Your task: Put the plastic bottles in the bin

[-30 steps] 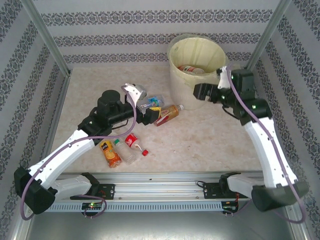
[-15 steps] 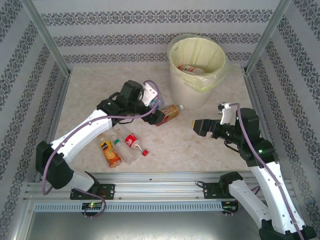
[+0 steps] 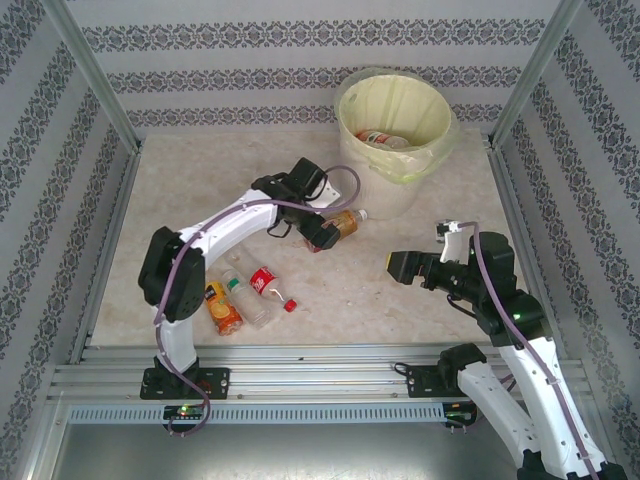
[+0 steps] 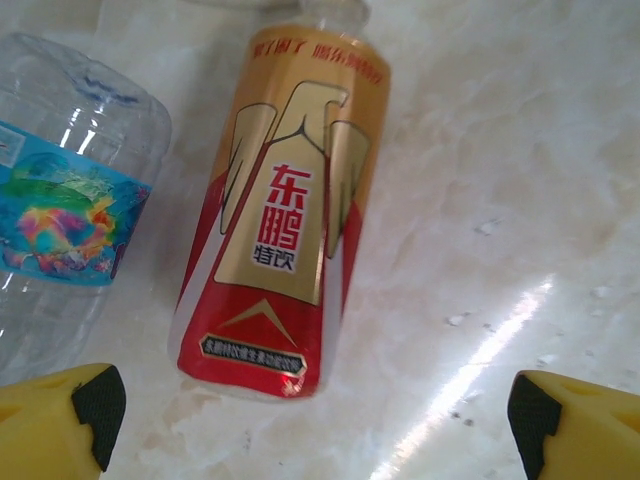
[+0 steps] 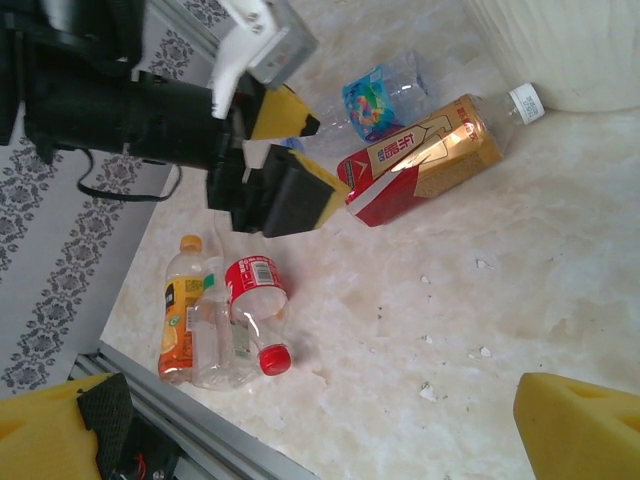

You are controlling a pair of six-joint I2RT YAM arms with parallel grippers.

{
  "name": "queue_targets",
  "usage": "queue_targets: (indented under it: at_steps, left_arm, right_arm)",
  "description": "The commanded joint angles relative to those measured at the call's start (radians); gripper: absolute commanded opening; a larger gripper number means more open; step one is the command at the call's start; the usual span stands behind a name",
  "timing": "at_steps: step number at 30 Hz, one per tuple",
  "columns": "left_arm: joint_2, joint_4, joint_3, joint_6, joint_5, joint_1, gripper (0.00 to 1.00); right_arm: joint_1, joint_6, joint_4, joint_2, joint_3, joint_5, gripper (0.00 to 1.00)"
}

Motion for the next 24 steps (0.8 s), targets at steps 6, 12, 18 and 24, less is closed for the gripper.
queue_targets:
  at_steps: [6,12,18,24]
  left_arm:
    - [0.127,-0.113,0.132,0.043,-0.1,-0.015,0.99]
    - [0.187,-0.127,0.175,0.03,-0.095,-0.014,1.0]
    - [0.257,-0.163,0.227,0.009,-0.106,-0.015,1.0]
    - [0.272,-0.181,0.222,0.001,-0.066,-0.021,0.95]
  right_arm:
    - [0.012,-0.005,-0.027,-0.01,0.026,-0.008,0.98]
    - [0.012,-0.02,-0.049,-0.042,0.037,-0.003,0.98]
    - [0.011,-0.009,-0.061,-0.061,0.035,0.01,0.98]
    - [0.012,0.003,-0.037,-0.025,0.024,0.017,0.98]
